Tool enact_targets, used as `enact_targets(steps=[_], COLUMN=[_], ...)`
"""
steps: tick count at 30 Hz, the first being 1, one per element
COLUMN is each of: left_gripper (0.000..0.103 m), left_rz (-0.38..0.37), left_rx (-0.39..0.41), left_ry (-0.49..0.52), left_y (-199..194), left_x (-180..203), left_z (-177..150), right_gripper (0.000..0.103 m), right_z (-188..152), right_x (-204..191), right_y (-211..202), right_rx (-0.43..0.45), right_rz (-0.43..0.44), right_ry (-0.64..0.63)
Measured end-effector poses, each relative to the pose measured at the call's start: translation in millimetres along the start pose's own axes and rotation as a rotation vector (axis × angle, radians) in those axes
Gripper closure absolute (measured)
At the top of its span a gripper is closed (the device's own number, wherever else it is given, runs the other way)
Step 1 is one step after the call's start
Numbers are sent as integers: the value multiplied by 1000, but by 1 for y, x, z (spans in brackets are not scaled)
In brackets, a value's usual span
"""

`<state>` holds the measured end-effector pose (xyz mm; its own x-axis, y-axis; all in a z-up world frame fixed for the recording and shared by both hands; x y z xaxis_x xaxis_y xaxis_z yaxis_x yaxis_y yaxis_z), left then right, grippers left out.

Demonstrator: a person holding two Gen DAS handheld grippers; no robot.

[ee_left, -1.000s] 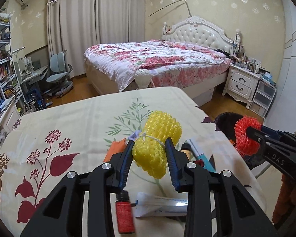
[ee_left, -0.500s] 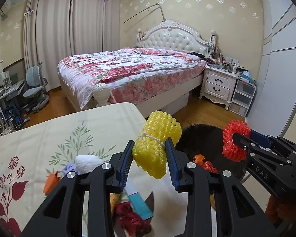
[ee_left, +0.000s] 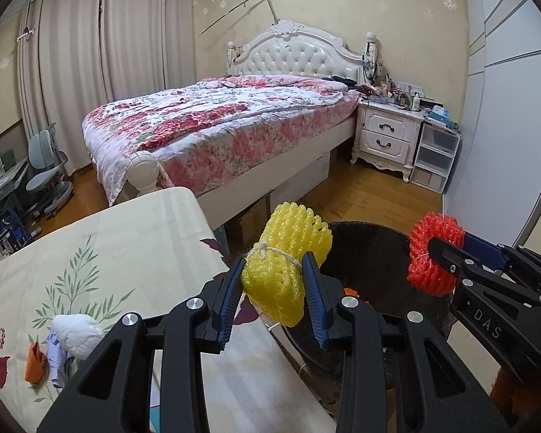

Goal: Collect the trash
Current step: 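Carry both mesh nets over the black bin and open both grippers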

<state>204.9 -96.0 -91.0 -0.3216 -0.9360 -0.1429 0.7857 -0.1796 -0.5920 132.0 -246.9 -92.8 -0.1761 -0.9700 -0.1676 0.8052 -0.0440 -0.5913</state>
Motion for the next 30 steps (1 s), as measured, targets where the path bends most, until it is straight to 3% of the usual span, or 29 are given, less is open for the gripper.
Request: enact_targets(steps=[24,25,28,30], left_gripper=[67,64,60,48], left_rz=[-1,6,20,30], left_rx=[-71,-69,-68,-67], left_ry=[45,47,60,62], left_y=[55,55,55,55], left_x=[24,24,24,23], left_z=[7,6,6,6], right_gripper=[65,59,55,52], right_z=[-3,-2,0,1], right_x=[28,28,32,35], right_y=[39,40,38,36], right_rx=[-38,-36,-24,-16], right_rz=[-58,-63,-75,-90], right_ry=[39,41,52,59])
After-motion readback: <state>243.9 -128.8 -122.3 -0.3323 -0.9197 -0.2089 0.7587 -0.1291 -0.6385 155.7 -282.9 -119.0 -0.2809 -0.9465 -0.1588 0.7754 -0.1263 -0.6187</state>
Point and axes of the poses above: each gripper's, at about its wrist camera, not at the fingertips, and y roughly the way its jaws point, x to its right, z to its top, the point moved 9 cm from there along y, roughly the way its jaws point, and after that the axes turned 8 degrees about y, right-handed, at the moved point
